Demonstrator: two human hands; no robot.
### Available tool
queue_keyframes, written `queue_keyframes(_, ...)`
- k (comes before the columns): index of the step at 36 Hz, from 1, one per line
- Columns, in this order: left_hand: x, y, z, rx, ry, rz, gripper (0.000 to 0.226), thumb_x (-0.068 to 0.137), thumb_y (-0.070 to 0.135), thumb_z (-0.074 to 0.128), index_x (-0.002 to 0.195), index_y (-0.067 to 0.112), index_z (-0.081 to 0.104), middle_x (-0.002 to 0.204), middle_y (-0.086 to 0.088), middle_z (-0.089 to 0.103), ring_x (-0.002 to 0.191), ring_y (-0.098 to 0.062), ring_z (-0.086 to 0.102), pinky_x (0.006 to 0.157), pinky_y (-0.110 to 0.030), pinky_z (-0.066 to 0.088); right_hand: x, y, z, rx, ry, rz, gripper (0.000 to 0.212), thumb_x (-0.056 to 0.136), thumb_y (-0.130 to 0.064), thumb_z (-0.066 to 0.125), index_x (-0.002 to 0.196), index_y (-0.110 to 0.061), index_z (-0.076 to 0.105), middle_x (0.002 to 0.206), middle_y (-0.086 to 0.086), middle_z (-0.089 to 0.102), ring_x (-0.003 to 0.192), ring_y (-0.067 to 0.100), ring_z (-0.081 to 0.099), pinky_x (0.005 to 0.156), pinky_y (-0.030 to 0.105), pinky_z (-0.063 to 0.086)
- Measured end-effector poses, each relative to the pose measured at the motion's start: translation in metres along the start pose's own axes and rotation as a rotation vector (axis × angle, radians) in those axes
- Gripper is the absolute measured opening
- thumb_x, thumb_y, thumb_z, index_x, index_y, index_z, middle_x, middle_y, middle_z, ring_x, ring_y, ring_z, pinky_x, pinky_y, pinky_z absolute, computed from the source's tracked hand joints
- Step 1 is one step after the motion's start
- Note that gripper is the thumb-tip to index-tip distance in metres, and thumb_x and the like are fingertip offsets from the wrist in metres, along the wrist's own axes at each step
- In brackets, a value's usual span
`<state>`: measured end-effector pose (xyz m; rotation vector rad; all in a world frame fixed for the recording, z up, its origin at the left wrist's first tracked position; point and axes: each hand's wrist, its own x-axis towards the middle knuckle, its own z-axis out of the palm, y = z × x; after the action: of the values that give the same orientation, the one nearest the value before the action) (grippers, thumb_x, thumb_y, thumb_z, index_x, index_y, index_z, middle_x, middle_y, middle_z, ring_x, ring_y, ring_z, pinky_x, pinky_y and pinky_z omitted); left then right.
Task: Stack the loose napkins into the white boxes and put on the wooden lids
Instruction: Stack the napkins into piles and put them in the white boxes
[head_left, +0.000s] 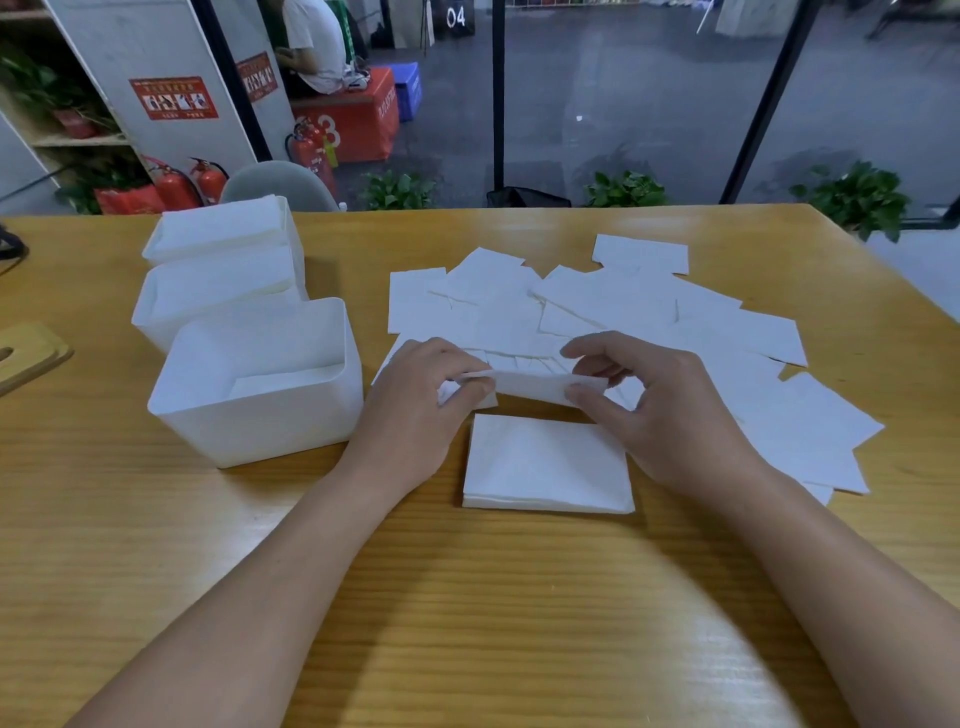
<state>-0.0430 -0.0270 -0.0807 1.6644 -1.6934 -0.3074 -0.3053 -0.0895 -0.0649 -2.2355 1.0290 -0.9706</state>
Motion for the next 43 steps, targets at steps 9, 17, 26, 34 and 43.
queue_keyframes(9, -0.004, 0.014, -0.008, -0.240, 0.093, 0.035, 0.013, 0.108, 0.031, 0.069, 0.107, 0.027, 0.081, 0.097, 0.013, 0.076, 0.091, -0.015, 0.064, 0.075, -0.033, 0.051, 0.002, -0.008, -0.007, 0.131, 0.118, 0.053, 0.007, 0.100, -0.021, 0.077, 0.098, -0.026, 0.081, 0.092, -0.009, 0.078, 0.087, 0.017, 0.071, 0.069, 0.034, 0.055)
queue_keyframes(17, -0.001, 0.017, -0.018, -0.490, -0.087, -0.091, 0.022, 0.107, 0.024, 0.070, 0.126, 0.033, 0.074, 0.059, 0.002, 0.029, 0.056, -0.020, 0.028, 0.056, -0.028, 0.032, 0.005, -0.013, -0.022, 0.337, 0.002, 0.206, 0.011, 0.102, -0.013, 0.072, 0.101, -0.020, 0.080, 0.064, 0.010, 0.059, 0.054, 0.022, 0.052, 0.056, 0.032, 0.047)
queue_keyframes(26, -0.007, 0.010, -0.013, -0.169, -0.371, -0.079, 0.033, 0.107, 0.032, 0.067, 0.135, 0.047, 0.060, 0.059, 0.006, 0.052, 0.058, -0.007, 0.048, 0.073, -0.024, 0.048, 0.004, 0.001, -0.020, 0.025, -0.331, 0.267, 0.013, 0.097, -0.019, 0.075, 0.101, -0.031, 0.075, 0.065, -0.005, 0.066, 0.056, 0.007, 0.051, 0.058, 0.023, 0.041)
queue_keyframes(34, -0.007, 0.008, -0.014, -0.102, -0.360, -0.073, 0.028, 0.104, 0.043, 0.069, 0.131, 0.048, 0.063, 0.061, 0.001, 0.057, 0.056, -0.007, 0.051, 0.070, -0.030, 0.050, 0.002, 0.007, -0.016, -0.048, -0.333, 0.223, 0.012, 0.097, -0.022, 0.073, 0.097, -0.033, 0.075, 0.068, -0.003, 0.066, 0.057, 0.008, 0.052, 0.060, 0.030, 0.045)
queue_keyframes(43, 0.000, -0.007, 0.004, 0.122, -0.068, -0.037, 0.016, 0.101, 0.044, 0.074, 0.114, 0.035, 0.076, 0.100, 0.019, 0.065, 0.092, -0.003, 0.059, 0.080, -0.023, 0.048, 0.003, 0.012, -0.012, -0.116, -0.192, 0.153, 0.007, 0.092, -0.039, 0.080, 0.097, -0.038, 0.076, 0.089, -0.015, 0.070, 0.076, 0.009, 0.062, 0.071, 0.035, 0.055)
